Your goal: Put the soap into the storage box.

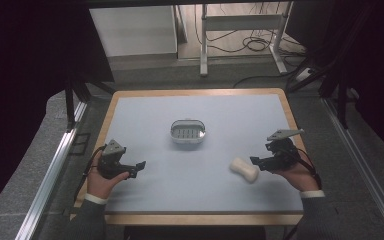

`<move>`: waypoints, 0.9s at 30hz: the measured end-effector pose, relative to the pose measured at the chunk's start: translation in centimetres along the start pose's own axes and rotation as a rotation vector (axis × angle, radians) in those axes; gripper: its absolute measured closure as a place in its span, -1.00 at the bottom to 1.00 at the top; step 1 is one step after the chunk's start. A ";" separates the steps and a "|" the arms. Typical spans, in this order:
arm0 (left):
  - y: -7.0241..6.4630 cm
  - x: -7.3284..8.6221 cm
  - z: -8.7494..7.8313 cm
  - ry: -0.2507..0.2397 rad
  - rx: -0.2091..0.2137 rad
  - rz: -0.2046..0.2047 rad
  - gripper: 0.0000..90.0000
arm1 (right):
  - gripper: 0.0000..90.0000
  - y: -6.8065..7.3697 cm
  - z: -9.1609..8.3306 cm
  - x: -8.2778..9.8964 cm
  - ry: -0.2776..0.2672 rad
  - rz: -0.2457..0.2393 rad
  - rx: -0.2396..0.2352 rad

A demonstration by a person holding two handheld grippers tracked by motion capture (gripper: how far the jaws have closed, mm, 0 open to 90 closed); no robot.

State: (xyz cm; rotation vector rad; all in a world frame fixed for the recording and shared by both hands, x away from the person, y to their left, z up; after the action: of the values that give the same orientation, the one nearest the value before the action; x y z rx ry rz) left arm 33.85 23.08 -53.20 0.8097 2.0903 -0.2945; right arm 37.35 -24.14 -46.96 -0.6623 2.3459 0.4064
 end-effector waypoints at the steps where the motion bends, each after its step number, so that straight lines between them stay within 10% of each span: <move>1: 0.1 0.0 0.0 -0.002 0.001 -0.002 -0.92 | -0.53 0.1 0.0 -0.1 0.006 -0.002 -0.008; 7: 0.2 0.0 0.0 -0.003 -0.006 0.009 -0.92 | -0.51 1.5 0.5 -0.8 0.095 -0.030 -0.062; 17: 0.1 0.8 -0.2 0.005 -0.009 -0.008 -0.91 | -0.47 2.6 5.0 -0.2 0.349 -0.093 0.001; 27: 0.3 0.8 0.2 0.014 -0.007 -0.005 -0.91 | -0.39 2.3 6.9 0.6 0.427 -0.094 0.015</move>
State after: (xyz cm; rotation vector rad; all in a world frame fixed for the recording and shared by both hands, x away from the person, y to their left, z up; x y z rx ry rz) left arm 33.80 23.58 -53.93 0.8050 2.1060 -0.2849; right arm 39.20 -19.33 -52.18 -0.9220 2.6989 0.2196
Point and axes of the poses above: each handheld gripper's, and its own axes: z roughly forward along the jaws, x roughly out of its underside, y roughly to its left, the point moved 4 cm from there along z, roughly forward along the jaws, and after that the axes turned 11 degrees about z, right-handed, at the moved point
